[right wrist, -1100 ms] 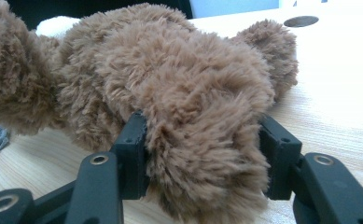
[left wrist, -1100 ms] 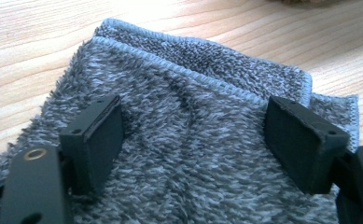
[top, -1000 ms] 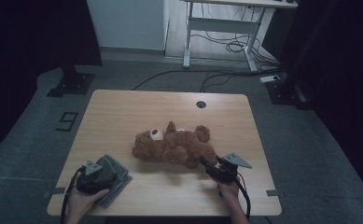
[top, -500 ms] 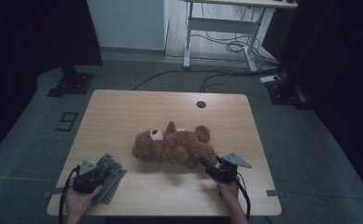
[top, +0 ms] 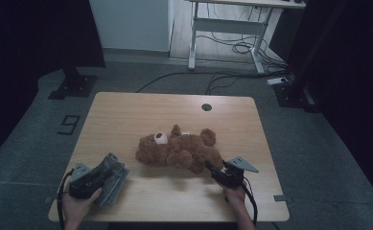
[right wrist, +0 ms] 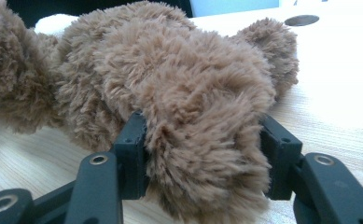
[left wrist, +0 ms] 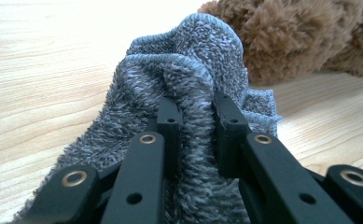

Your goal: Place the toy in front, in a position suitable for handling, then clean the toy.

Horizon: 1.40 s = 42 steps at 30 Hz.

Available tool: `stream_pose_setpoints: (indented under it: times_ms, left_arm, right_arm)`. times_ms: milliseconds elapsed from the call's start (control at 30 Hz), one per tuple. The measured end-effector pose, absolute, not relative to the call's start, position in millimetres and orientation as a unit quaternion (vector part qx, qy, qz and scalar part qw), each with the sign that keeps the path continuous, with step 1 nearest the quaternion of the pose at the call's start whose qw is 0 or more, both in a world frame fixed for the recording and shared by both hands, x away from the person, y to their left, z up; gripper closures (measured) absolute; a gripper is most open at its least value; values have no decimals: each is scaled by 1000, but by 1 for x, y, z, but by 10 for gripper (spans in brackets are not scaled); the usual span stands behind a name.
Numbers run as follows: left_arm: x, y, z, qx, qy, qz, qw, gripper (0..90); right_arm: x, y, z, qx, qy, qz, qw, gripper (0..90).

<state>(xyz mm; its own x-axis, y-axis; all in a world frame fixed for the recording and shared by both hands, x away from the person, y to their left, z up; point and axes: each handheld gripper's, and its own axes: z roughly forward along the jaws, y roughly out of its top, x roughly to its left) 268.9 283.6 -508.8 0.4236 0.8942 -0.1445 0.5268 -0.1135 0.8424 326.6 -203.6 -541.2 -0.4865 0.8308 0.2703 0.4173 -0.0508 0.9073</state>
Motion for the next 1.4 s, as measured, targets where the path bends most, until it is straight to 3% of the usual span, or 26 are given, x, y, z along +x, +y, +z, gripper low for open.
stream_pose_setpoints:
  times_ms: [400, 800, 1200, 1400]
  left_arm:
    - [267, 271, -484, 720, 457, 199, 484, 759]
    - [279, 222, -457, 741, 390, 184, 516, 758]
    - [303, 188, -443, 735, 366, 152, 550, 758]
    - [314, 165, -437, 753, 347, 158, 537, 759]
  right_arm:
    - [327, -204, -541, 468, 666, 550, 189, 456]
    - [324, -204, -543, 467, 669, 546, 190, 453]
    - [325, -204, -545, 469, 666, 550, 183, 456]
    - [326, -205, -545, 467, 668, 549, 182, 457]
